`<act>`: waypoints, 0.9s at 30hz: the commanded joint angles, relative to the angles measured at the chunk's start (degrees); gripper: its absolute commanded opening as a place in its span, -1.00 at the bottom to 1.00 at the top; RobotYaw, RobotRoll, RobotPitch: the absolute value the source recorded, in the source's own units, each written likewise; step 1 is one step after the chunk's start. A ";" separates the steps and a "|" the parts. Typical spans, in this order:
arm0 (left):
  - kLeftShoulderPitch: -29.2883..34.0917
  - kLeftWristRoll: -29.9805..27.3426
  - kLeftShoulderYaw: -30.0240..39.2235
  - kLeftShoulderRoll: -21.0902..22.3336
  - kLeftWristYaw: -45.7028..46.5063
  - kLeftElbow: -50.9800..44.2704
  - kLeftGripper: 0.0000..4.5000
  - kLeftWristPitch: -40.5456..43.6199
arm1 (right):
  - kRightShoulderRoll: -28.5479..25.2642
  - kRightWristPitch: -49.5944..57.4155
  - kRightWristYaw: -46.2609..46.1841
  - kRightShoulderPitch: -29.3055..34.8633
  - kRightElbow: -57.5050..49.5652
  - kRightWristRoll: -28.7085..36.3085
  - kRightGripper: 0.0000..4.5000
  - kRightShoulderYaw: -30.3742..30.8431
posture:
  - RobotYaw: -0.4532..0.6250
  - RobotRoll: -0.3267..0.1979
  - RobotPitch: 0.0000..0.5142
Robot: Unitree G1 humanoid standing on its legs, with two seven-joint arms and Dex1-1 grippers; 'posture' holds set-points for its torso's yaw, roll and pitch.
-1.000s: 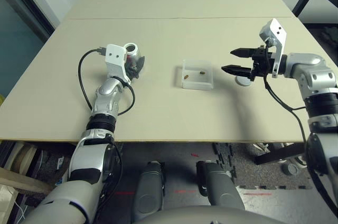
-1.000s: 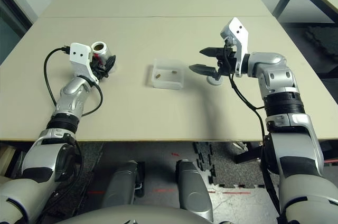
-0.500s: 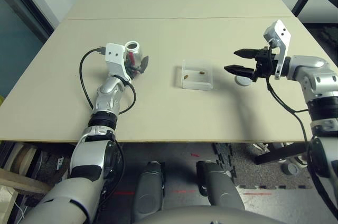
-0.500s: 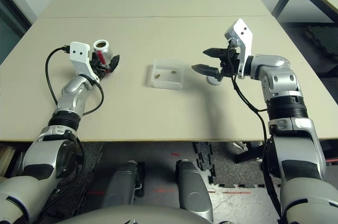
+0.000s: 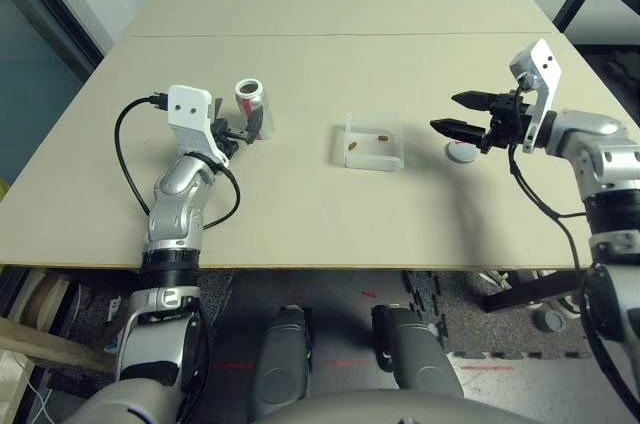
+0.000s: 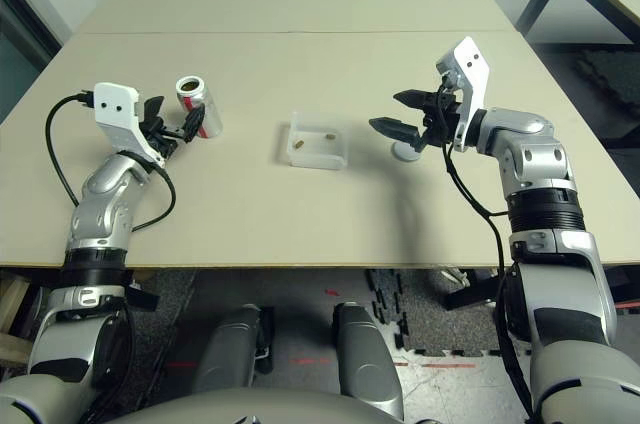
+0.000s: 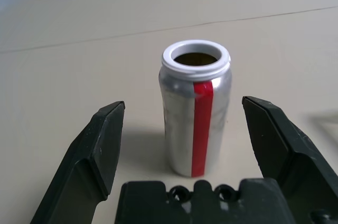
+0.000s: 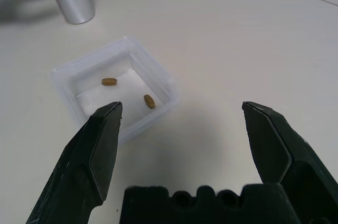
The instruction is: Pour the medicine from the bottle into the box.
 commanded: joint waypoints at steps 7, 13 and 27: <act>-1.13 -1.49 8.50 5.20 4.65 2.62 0.98 -0.76 | 2.28 -5.51 -14.55 2.33 1.25 0.02 1.00 -7.58 | -0.24 0.25 -0.49; -4.54 4.01 7.53 9.46 5.51 18.05 0.98 -12.70 | 4.52 -16.81 -32.20 1.36 10.81 -2.50 1.00 -13.20 | -0.30 0.25 -0.52; -9.61 5.03 9.31 11.67 10.65 38.61 0.98 -26.64 | 7.44 -30.10 -49.42 1.46 22.54 -4.38 1.00 -16.17 | -0.33 0.25 -0.52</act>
